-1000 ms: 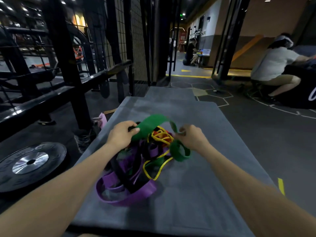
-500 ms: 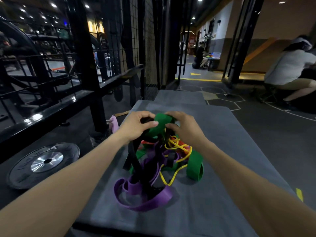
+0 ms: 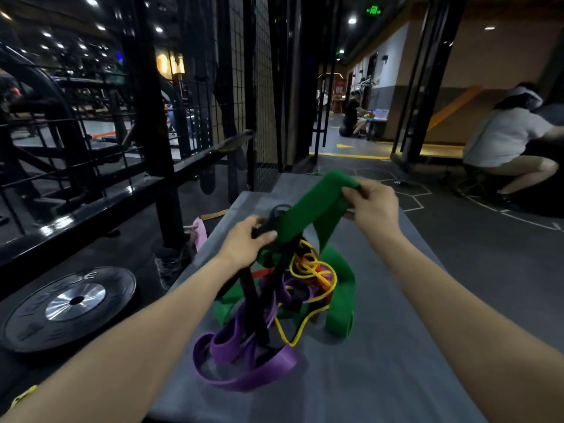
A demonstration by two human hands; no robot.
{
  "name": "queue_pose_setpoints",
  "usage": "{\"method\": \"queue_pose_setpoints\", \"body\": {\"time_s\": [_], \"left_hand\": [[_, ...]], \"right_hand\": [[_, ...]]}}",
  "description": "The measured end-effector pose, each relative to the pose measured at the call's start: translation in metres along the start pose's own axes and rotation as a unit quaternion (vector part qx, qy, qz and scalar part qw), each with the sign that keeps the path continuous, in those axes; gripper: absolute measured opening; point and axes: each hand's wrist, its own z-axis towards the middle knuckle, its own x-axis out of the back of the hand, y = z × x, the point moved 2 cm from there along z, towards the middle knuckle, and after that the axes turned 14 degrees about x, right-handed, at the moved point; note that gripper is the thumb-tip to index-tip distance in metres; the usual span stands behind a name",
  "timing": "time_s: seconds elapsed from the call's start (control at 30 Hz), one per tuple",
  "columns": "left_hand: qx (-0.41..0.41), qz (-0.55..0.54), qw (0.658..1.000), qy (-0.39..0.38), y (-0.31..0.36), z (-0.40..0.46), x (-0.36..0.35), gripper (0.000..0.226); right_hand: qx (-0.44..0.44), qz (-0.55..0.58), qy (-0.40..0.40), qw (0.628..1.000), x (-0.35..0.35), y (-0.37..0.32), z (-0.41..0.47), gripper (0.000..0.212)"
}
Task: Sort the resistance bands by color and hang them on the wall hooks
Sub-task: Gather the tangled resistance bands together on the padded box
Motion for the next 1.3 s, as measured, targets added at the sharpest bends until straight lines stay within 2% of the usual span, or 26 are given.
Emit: {"method": "queue_pose_setpoints", "body": {"time_s": [0.1, 0.17, 0.3, 0.43, 0.53, 0.6, 0.7, 0.8, 0.9, 0.97, 1.03, 1.1, 1.2, 1.3], "left_hand": [[-0.012, -0.004, 0.999, 0.041, 0.016, 0.006, 0.015, 0.025], [0.014, -0.009, 0.997, 0.076, 0.012, 0.018, 0.027, 0.026], [0.075, -0.072, 0.989, 0.104, 0.014, 0.026, 0.03, 0.031], [0.112, -0.021, 0.99, 0.082, 0.011, 0.02, 0.017, 0.032], [0.113, 0.015, 0.992, 0.059, -0.002, 0.019, 0.004, 0.034], [0.133, 0.032, 0.99, 0.025, -0.009, 0.014, -0.007, 0.037], [0.158, 0.008, 0.987, -0.021, -0.021, 0.012, -0.022, 0.039], [0.163, -0.009, 0.986, -0.032, -0.026, 0.012, -0.029, 0.035], [0.138, -0.02, 0.99, -0.037, -0.021, 0.008, -0.035, 0.034], [0.121, -0.022, 0.992, -0.037, -0.02, 0.008, -0.038, 0.033], [0.112, -0.025, 0.993, -0.038, -0.019, 0.007, -0.042, 0.03], [0.105, -0.027, 0.993, -0.044, -0.017, 0.006, -0.046, 0.027], [0.074, 0.002, 0.995, -0.064, -0.012, 0.003, -0.048, 0.021], [0.075, -0.006, 0.995, -0.069, -0.015, 0.002, -0.041, 0.03]], "right_hand": [[-0.055, 0.048, 0.114, 0.991, 0.031, 0.003, 0.011, 0.009], [-0.069, 0.053, 0.162, 0.983, 0.049, 0.007, 0.019, 0.006], [-0.124, 0.073, 0.219, 0.965, 0.064, 0.024, 0.021, 0.015], [-0.204, 0.095, 0.26, 0.939, 0.07, 0.048, 0.002, 0.011], [-0.229, 0.061, 0.259, 0.936, 0.078, 0.062, -0.01, 0.005], [-0.238, 0.003, 0.236, 0.942, 0.08, 0.072, -0.017, 0.004], [-0.243, -0.104, 0.175, 0.948, 0.081, 0.088, -0.028, 0.016], [-0.225, -0.209, 0.052, 0.95, 0.079, 0.096, -0.038, 0.019], [-0.206, -0.33, -0.065, 0.919, 0.071, 0.101, -0.045, 0.029], [-0.132, -0.419, -0.124, 0.89, 0.057, 0.093, -0.046, 0.038], [-0.035, -0.402, -0.162, 0.901, 0.032, 0.076, -0.046, 0.045], [0.022, -0.331, -0.214, 0.919, -0.001, 0.06, -0.052, 0.052], [0.011, -0.304, -0.283, 0.91, -0.034, 0.052, -0.063, 0.062], [0.011, -0.332, -0.299, 0.895, -0.043, 0.047, -0.067, 0.057]]}}
